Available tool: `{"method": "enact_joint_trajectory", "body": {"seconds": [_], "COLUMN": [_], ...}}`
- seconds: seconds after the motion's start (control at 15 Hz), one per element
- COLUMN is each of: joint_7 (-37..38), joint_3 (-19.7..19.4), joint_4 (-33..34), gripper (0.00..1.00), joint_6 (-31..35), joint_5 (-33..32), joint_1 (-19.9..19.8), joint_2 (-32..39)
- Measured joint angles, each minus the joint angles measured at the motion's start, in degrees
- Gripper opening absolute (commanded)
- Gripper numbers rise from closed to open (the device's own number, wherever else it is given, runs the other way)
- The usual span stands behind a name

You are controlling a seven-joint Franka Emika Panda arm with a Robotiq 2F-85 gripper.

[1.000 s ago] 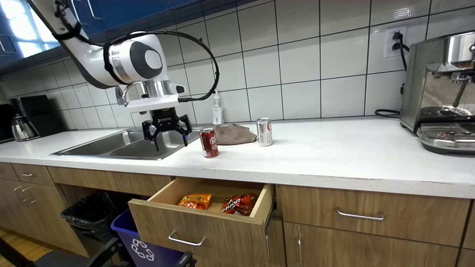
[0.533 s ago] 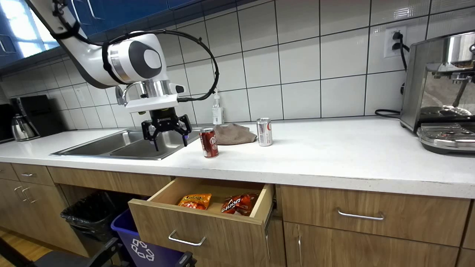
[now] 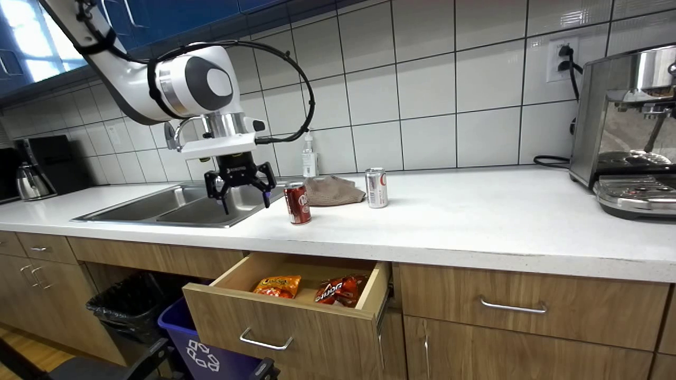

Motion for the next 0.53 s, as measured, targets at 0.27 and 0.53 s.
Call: {"method": "enact_joint_trajectory", "body": {"seconds": [0.27,0.53], "joint_7": [0.37,1.26], "joint_3": [-1.2,-2.0], "joint_4": [-2.27,-5.74], "gripper": [1.0,1.0], "joint_6": [0.0,-0.03], "joint_5": [0.0,0.01], "joint_1": [-0.01,-0.01], "joint_2": [-2.49,-5.91]}}
